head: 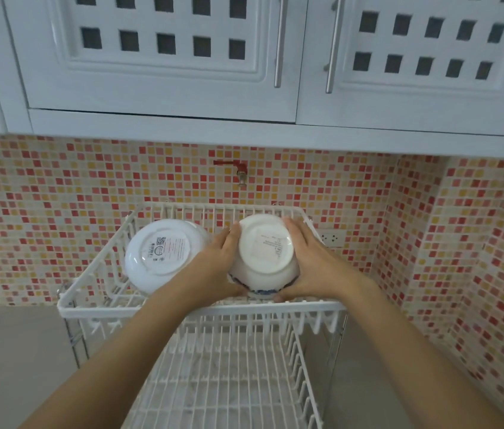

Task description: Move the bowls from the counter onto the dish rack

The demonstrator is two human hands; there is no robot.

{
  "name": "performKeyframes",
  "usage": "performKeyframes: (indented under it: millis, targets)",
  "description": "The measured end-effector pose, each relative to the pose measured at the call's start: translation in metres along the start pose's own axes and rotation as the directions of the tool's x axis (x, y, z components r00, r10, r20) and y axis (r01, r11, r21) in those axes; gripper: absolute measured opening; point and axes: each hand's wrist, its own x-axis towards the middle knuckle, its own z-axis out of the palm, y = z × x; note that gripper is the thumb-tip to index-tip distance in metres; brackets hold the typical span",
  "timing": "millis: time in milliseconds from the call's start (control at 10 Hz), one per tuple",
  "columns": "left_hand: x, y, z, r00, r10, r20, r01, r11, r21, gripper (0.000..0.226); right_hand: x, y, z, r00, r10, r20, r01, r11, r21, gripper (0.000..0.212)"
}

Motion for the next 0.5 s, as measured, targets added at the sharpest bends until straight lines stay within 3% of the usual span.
performKeyframes:
  millis: [200, 300, 500]
  targets:
    - [-0.027, 0.002, -0.039, 0.997, 0.02, -0.069, -0.019, 1.0, 0.007, 0.082, -0.033, -0.037, -0.026, 0.997, 0.071, -0.012, -0.069, 0.988, 0.136, 0.108]
    - [-0.055, 0.0, -0.062, 0.993, 0.007, -0.119, -0.009, 1.0, -0.01, 0.056, -0.047, -0.08, -0.025, 0.994, 0.037, -0.105, -0.025, 0.993, 0.113, 0.073]
    - [-0.093, -0.019, -0.086, 0.986, -0.063, -0.156, 0.074, 0.995, 0.071, 0.052, -0.048, -0.148, -0.007, 0.971, 0.109, -0.212, -0.097, 0.993, 0.065, 0.061]
